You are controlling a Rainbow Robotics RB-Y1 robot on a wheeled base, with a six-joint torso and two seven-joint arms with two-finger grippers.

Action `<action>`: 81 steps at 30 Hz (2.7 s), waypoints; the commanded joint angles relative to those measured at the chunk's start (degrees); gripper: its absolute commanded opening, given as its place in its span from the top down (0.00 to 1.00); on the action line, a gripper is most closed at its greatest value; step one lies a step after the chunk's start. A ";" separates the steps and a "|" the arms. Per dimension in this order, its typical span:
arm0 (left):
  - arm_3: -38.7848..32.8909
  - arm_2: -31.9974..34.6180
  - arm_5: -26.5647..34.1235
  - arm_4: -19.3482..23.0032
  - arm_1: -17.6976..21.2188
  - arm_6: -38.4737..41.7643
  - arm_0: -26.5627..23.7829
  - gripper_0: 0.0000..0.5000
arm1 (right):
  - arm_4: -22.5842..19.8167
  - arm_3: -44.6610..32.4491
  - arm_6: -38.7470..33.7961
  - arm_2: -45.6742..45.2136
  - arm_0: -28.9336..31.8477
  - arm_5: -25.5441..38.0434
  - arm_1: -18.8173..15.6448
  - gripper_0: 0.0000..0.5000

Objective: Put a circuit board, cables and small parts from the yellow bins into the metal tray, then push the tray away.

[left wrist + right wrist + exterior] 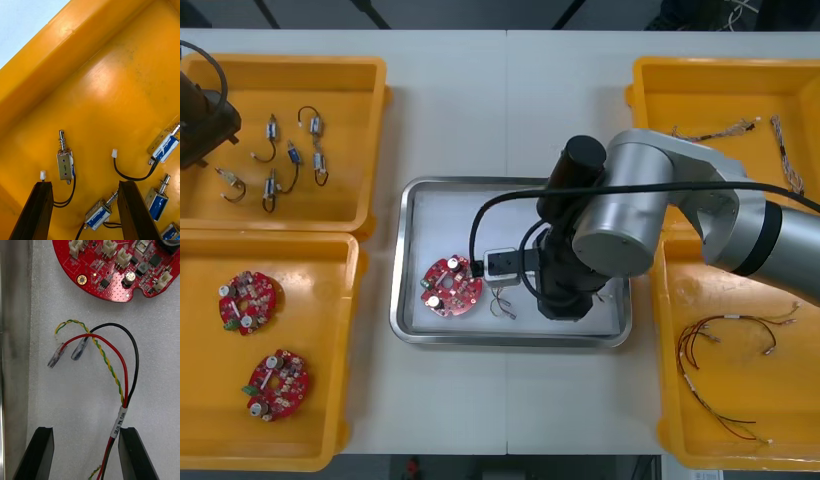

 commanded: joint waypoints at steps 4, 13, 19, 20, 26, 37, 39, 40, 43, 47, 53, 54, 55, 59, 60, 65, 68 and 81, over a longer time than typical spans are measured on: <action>3.12 -3.16 -4.00 2.40 3.09 -4.35 -3.03 0.00 | -6.68 -1.50 0.18 -10.39 -1.93 6.48 -2.54 0.00; 4.27 -5.63 -6.64 5.13 3.18 -4.87 -2.94 0.00 | -9.93 -1.50 -4.31 -20.15 -1.93 14.92 -4.04 0.00; 4.53 -7.74 -7.52 6.36 3.18 -5.31 -2.94 0.00 | -10.37 -1.50 -14.68 -25.25 -1.93 19.75 -4.91 0.00; 4.53 -7.91 -7.52 6.27 3.18 -5.40 -3.03 0.00 | -10.37 -1.50 -15.73 -25.77 -1.93 20.37 -5.00 0.00; 4.44 -10.55 -8.92 6.27 3.18 -6.63 -3.03 0.00 | -9.58 -1.50 -27.07 -31.66 -1.84 27.05 -6.06 0.00; 4.53 -13.62 -10.94 6.71 3.18 -8.04 -2.94 0.00 | -7.82 -4.22 -42.80 -39.92 2.02 30.26 -9.48 0.00; 4.44 -14.15 -11.38 6.80 3.18 -8.04 -2.94 0.00 | -6.76 -5.80 -45.00 -41.07 3.25 30.26 -10.45 0.00; 4.53 -14.41 -11.56 6.80 3.18 -8.04 -2.94 0.00 | -6.33 -6.77 -46.23 -42.21 4.31 30.26 -11.07 0.00; 4.79 -14.50 -11.91 6.98 3.18 -7.77 -2.94 0.00 | -5.80 -8.53 -48.78 -45.29 6.77 30.26 -12.12 0.00; 6.03 -14.41 -12.61 8.03 3.09 -7.60 -3.03 0.00 | -5.36 -8.88 -50.01 -49.50 9.14 30.26 -13.09 0.00; 7.61 -14.50 -14.72 8.91 3.00 -7.42 -2.94 0.00 | -1.49 -6.15 -50.27 -52.14 9.76 30.26 -13.79 0.00; 7.61 -14.41 -14.81 8.91 3.00 -7.42 -3.03 0.00 | -0.88 -5.10 -49.92 -52.49 9.76 30.26 -13.88 0.00; 7.61 -14.50 -14.81 8.91 3.00 -7.42 -2.94 0.00 | -0.52 -4.40 -49.75 -52.58 9.67 30.26 -13.97 0.00; 7.70 -14.50 -14.81 9.00 3.00 -7.16 -2.94 0.00 | 0.88 0.00 -49.04 -52.84 9.67 28.98 -15.11 0.00; 7.70 -14.41 -14.90 9.00 3.00 -7.07 -2.94 0.00 | 1.32 1.32 -48.78 -52.84 9.67 28.28 -15.55 0.00; 7.70 -14.50 -14.90 9.08 3.00 -6.81 -2.94 0.79 | 2.20 7.03 -47.29 -52.84 9.41 25.20 -17.04 0.00; 7.70 -14.50 -14.90 9.08 3.00 -6.72 -2.94 1.00 | 3.17 10.72 -43.68 -52.84 8.70 23.44 -17.48 0.00; 6.55 -14.41 -17.27 9.26 3.53 -7.25 -1.62 1.00 | 4.84 26.89 -30.23 -52.76 5.01 13.60 -17.39 0.00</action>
